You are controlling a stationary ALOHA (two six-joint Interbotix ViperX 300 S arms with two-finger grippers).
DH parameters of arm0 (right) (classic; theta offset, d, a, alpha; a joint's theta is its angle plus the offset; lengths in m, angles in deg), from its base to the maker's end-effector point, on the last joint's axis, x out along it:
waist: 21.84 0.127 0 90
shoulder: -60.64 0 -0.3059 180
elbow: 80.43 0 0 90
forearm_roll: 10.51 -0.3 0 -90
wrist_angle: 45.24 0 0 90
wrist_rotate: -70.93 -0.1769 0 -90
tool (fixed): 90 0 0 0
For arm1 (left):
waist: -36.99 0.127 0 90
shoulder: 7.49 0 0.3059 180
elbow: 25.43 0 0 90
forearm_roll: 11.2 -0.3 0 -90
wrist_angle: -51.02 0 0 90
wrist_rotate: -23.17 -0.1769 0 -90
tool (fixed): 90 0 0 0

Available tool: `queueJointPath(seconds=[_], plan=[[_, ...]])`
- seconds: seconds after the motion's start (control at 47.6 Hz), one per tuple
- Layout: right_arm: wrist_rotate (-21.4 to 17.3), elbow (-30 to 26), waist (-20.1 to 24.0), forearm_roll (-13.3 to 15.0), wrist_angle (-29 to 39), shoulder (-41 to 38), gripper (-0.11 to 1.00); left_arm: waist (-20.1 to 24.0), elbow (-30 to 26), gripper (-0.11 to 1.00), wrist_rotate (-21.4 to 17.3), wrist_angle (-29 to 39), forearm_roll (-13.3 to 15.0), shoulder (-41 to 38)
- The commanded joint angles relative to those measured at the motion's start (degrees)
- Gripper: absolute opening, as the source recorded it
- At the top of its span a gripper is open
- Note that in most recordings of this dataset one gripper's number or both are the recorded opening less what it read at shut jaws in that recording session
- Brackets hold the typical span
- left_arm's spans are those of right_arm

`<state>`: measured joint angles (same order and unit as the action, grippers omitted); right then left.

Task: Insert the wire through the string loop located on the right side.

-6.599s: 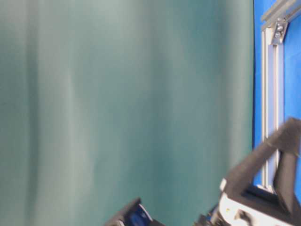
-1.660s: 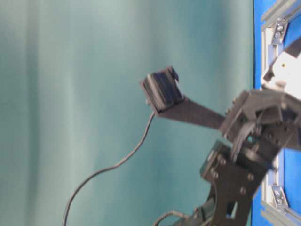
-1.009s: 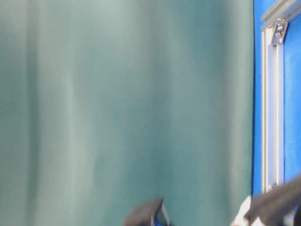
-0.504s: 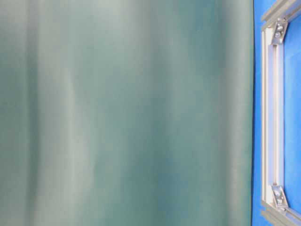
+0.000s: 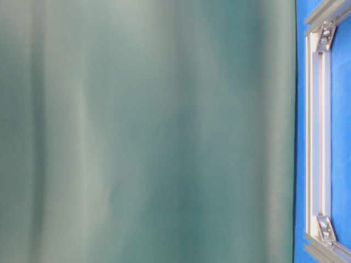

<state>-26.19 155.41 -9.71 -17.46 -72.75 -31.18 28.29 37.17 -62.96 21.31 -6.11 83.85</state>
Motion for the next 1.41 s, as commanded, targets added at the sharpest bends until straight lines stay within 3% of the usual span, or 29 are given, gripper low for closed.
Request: queueJointPath(seconds=[0.0, 0.252, 0.462, 0.567, 0.82, 1.114, 1.387], plan=[[0.2, -0.9, 0.1, 0.0, -0.3, 0.4, 0.91, -0.2, -0.7, 0.08, 0.1, 0.4, -0.2, 0.4], [0.2, -0.9, 0.1, 0.0, -0.3, 0.4, 0.91, -0.2, -1.3, 0.11, 0.5, 1.1, -0.2, 0.8], [0.2, -1.0, 0.1, 0.0, -0.2, 0.4, 0.91, -0.2, -1.5, 0.71, 0.3, 2.7, -0.2, 0.9], [0.2, -1.2, 0.1, 0.0, -0.1, 0.5, 0.91, -0.2, -1.6, 0.9, 0.4, 3.5, -0.2, 1.0], [0.4, -3.1, -0.3, 0.0, 6.0, 4.3, 0.91, -0.2, -2.4, 0.85, 0.2, 4.8, -0.2, 5.1], [0.8, -4.5, -2.4, 0.4, 15.0, 13.3, 0.91, -0.1, -5.0, 0.85, -2.3, 12.7, -0.2, 13.8], [0.8, -4.2, -3.2, 0.8, 17.8, 17.4, 0.91, 0.9, -5.4, 0.85, -3.1, 15.9, -0.2, 17.1]])
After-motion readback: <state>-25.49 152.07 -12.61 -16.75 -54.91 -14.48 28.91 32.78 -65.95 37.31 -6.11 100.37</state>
